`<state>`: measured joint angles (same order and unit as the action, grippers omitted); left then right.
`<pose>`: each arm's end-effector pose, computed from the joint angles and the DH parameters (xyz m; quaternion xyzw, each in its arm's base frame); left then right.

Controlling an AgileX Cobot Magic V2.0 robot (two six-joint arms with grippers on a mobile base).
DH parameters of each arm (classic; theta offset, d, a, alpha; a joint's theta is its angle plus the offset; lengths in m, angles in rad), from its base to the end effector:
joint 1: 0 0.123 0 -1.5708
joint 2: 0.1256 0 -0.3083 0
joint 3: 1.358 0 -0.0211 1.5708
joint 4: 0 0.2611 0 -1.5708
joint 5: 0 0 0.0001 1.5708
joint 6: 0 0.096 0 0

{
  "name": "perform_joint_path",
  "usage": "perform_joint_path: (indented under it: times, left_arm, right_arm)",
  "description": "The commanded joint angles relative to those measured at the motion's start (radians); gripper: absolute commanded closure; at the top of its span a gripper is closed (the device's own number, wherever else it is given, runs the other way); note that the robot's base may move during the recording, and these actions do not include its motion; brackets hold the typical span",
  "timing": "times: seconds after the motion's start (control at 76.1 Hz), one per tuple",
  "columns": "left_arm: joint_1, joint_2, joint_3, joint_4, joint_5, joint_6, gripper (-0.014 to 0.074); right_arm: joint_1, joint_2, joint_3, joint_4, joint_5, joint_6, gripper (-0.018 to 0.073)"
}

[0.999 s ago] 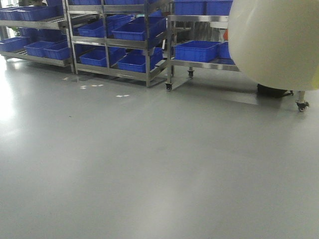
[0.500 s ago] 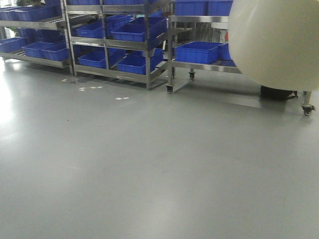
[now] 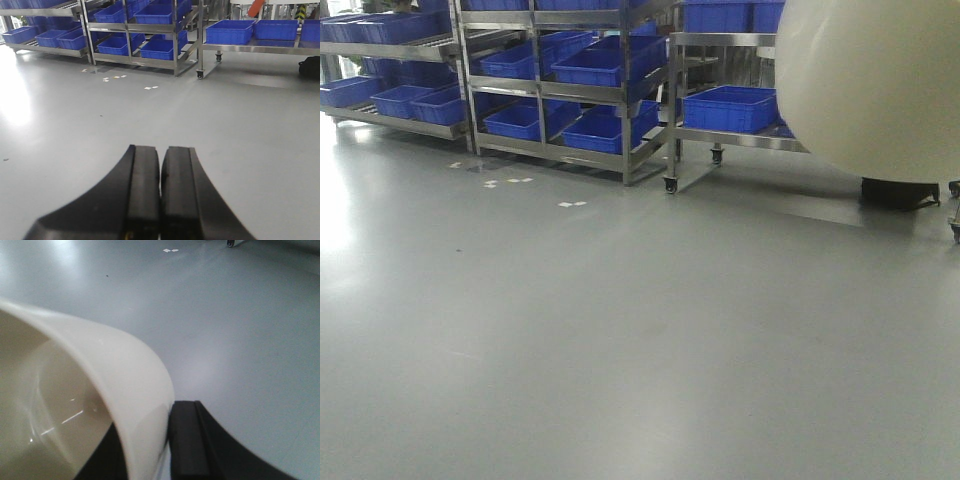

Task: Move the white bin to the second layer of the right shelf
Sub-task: 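Drive the base past the racks of blue crates holding the bin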

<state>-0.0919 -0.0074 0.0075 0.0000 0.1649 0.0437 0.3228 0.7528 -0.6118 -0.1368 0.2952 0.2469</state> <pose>0.0476 -0.0044 0.1955 0.0497 0.7324 -0.0164 0.6789 0.1484 0.0456 0.3347 -0.0731 0.8150 0.1092 0.5643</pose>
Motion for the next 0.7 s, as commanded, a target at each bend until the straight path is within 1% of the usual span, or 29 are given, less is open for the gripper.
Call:
perform_joint_path:
  times: [0.0, 0.684]
  left_arm:
    - [-0.006, -0.014, 0.037, 0.000, -0.087, -0.005, 0.0512]
    - [-0.006, -0.014, 0.037, 0.000, -0.087, -0.005, 0.0512]
  right_arm:
    - [-0.007, -0.006, -0.031, -0.011, -0.102, 0.000, 0.0504]
    - [-0.007, -0.006, -0.031, -0.011, -0.102, 0.000, 0.0504]
